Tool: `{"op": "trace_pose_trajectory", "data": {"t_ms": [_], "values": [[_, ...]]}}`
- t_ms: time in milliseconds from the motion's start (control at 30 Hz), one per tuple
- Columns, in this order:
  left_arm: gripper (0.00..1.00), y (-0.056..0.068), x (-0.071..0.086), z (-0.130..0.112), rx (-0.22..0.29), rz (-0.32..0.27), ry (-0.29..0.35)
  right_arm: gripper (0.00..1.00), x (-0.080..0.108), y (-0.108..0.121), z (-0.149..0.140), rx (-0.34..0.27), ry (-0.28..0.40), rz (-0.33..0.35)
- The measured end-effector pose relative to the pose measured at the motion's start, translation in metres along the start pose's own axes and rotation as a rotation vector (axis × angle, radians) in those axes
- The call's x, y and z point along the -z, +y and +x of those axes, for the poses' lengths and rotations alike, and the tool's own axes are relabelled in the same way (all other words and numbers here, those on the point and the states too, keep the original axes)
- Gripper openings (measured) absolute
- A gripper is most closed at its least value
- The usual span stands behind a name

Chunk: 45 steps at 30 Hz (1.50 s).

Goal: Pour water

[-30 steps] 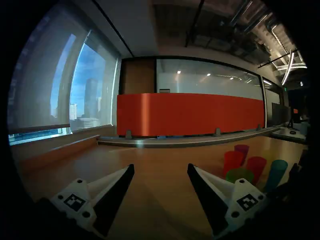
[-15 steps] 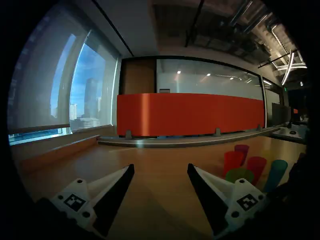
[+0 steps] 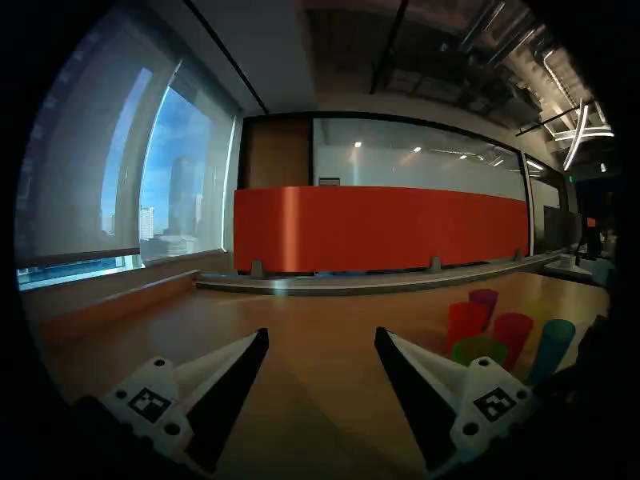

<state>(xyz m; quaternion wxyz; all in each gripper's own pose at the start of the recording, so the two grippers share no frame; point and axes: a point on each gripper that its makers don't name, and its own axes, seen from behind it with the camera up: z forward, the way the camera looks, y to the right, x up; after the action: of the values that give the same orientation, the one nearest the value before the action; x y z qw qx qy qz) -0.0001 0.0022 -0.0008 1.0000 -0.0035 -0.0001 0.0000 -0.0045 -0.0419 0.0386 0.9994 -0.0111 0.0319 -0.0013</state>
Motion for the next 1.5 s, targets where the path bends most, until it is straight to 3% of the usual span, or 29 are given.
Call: {"op": "trace_pose_trajectory", "data": {"t_ms": [700, 1500], "values": [[0.99, 0.000, 0.000, 0.000, 0.000, 0.000, 0.000, 1.00, -0.002, -0.003, -0.018, -0.002, -0.063, 0.006], [0.99, 0.000, 0.000, -0.001, 0.000, 0.000, 0.000, 1.00, -0.001, -0.005, -0.022, -0.003, -0.066, 0.005]]}}
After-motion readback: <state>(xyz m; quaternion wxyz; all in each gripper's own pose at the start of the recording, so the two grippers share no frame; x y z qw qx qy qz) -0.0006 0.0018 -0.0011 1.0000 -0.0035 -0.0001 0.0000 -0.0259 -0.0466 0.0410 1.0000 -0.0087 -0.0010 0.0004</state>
